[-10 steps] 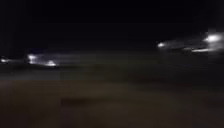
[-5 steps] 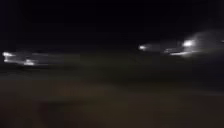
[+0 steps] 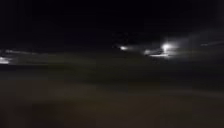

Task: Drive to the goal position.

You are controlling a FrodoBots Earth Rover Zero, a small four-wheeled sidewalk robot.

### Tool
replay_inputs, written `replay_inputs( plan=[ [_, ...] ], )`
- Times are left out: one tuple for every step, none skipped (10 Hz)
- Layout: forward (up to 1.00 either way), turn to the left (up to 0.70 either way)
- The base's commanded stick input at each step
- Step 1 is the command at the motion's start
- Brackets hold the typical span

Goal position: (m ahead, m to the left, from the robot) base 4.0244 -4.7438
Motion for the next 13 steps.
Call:
replay_inputs(
  plan=[
    [0.0, -0.45],
    [0.0, -0.45],
    [0.0, -0.45],
    [0.0, -0.45],
    [0.0, -0.45],
    [0.0, -0.45],
    [0.0, -0.45],
    [0.0, -0.45],
    [0.0, -0.45],
    [0.0, -0.45],
    [0.0, -0.45],
    [0.0, -0.45],
    [0.0, -0.45]
  ],
)
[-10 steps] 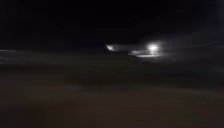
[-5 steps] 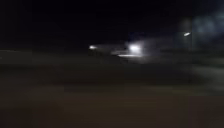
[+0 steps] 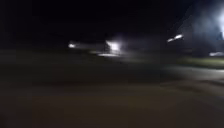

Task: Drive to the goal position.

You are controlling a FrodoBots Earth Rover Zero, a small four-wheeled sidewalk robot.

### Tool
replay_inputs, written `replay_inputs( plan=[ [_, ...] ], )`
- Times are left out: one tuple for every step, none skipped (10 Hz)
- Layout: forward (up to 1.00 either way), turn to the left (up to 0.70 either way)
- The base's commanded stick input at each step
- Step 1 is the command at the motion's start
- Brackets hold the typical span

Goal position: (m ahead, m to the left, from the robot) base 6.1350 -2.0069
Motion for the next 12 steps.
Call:
replay_inputs(
  plan=[
    [0.0, -0.45],
    [0.03, -0.43],
    [0.44, -0.17],
    [0.7, 0.0],
    [0.7, 0.0],
    [0.7, 0.0],
    [0.7, 0.0],
    [0.7, 0.0],
    [0.7, 0.0],
    [0.7, 0.0],
    [0.7, 0.0],
    [0.7, 0.0]
  ],
)
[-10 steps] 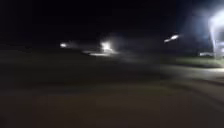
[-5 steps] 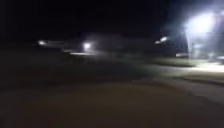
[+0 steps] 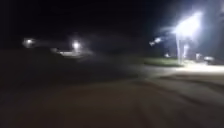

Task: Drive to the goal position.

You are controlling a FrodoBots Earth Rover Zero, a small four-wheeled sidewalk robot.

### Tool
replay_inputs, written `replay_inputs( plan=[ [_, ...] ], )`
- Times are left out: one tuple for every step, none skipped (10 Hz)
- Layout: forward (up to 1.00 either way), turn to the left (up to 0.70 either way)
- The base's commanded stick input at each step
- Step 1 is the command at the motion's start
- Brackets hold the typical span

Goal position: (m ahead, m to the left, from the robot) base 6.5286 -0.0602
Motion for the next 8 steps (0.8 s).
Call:
replay_inputs(
  plan=[
    [0.7, 0.0],
    [0.7, 0.0],
    [0.7, 0.0],
    [0.7, 0.0],
    [0.7, 0.0],
    [0.7, 0.0],
    [0.7, 0.0],
    [0.7, 0.0]
  ],
)
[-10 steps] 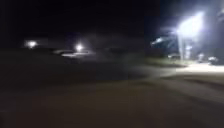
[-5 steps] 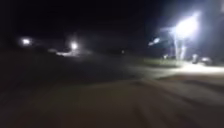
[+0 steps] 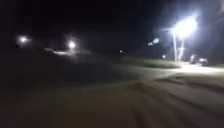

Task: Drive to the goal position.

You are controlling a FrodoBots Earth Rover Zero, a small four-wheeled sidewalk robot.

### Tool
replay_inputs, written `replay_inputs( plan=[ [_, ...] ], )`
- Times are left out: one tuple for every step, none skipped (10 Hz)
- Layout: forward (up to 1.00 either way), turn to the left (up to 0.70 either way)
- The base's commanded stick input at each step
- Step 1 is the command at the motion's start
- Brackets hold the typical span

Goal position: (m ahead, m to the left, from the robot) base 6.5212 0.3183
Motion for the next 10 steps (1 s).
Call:
replay_inputs(
  plan=[
    [0.7, 0.0],
    [0.7, 0.0],
    [0.7, 0.0],
    [0.7, 0.0],
    [0.7, 0.0],
    [0.7, 0.0],
    [0.7, 0.0],
    [0.7, 0.0],
    [0.7, 0.0],
    [0.7, 0.0]
  ],
)
